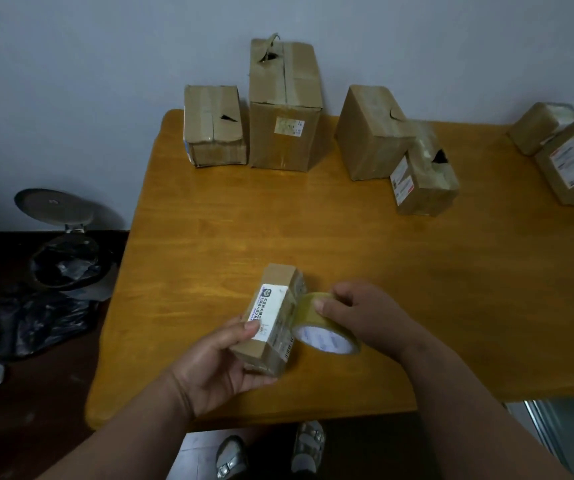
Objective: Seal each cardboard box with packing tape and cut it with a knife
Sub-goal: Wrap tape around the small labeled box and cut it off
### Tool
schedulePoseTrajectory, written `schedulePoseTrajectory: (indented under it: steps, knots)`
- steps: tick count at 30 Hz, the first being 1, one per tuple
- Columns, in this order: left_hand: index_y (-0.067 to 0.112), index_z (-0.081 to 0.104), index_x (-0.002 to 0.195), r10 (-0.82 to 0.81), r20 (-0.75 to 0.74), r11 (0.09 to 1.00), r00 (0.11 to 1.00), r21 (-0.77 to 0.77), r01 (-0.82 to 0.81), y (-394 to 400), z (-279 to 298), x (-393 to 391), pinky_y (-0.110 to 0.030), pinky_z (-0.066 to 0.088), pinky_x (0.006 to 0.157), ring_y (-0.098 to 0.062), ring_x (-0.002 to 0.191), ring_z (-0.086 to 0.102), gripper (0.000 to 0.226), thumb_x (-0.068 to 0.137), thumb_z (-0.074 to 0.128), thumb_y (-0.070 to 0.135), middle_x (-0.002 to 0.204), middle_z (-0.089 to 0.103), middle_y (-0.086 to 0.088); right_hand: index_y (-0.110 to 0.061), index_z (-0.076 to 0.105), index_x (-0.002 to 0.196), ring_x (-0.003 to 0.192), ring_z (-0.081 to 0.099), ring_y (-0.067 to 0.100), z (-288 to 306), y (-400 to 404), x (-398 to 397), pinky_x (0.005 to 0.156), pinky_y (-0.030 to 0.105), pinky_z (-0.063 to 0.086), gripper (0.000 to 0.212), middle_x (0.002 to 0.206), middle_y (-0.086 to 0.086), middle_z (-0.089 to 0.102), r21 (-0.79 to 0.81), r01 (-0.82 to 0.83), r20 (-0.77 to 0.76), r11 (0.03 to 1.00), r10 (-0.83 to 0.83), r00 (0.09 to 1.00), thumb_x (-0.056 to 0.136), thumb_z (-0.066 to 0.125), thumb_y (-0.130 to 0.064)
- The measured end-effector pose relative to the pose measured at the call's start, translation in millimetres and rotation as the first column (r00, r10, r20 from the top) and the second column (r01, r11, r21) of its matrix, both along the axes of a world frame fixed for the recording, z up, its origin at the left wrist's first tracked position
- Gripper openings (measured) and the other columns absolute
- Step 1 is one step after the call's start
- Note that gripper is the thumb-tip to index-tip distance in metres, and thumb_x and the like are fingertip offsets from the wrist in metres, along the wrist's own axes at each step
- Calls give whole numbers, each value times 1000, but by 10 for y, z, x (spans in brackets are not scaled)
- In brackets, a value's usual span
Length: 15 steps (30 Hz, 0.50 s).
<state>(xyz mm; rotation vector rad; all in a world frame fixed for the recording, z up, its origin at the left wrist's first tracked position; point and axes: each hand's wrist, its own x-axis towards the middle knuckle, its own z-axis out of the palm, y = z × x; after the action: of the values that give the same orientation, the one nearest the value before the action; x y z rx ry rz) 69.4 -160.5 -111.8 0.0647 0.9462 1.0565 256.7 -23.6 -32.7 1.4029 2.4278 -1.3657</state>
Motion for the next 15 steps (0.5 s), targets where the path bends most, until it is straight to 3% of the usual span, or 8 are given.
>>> schedulePoseTrajectory:
  steps: [2,5,8,11,13,15]
  knots:
    - [17,64,118,-97,-37,995,995,-20,96,13,34,30,-53,48,95,-37,106,65,54,68,78,31,123,65,-21,-25,47,64,56,41,8,22,-2,-53,52,26,31,35,62,-7,44,65,-30,30,997,28,999,92,63,-38]
    - [25,63,122,-279,-335,958,900,-30,286,98,120,67,-45,44,99,-27,110,66,71,58,85,47,117,71,-9,-27,54,74,59,47,6,9,-80,-116,52,24,33,24,66,-8,52,69,-72,58,995,68,996,91,64,-40]
    - [19,59,122,-279,-522,953,806,-45,301,194,151,80,-46,51,99,-24,103,69,67,63,90,26,107,74,-5,-25,59,78,61,49,4,24,-142,-184,52,22,34,19,68,-10,54,38,-146,23,989,145,989,93,62,-37]
    - [13,58,120,-154,-527,988,836,-57,146,191,120,-18,-44,57,85,-28,95,72,57,70,83,4,103,75,-9,-15,68,92,71,58,10,98,-59,-124,61,26,43,14,81,-2,65,-136,-85,-26,987,82,996,90,65,-29]
    - [10,58,120,-80,-468,997,880,-22,79,169,118,-90,-44,56,83,-32,96,72,59,66,82,5,104,74,-14,-18,68,83,72,59,7,128,-3,-18,66,26,45,18,77,-6,65,-260,-27,-102,965,0,995,85,70,-36]
    - [7,58,119,-63,-451,997,890,4,73,161,132,-124,-45,56,85,-35,97,71,61,63,80,5,105,73,-16,-16,65,75,78,61,9,98,2,53,75,36,47,28,76,-1,65,-264,-31,-126,964,-3,992,79,72,-42]
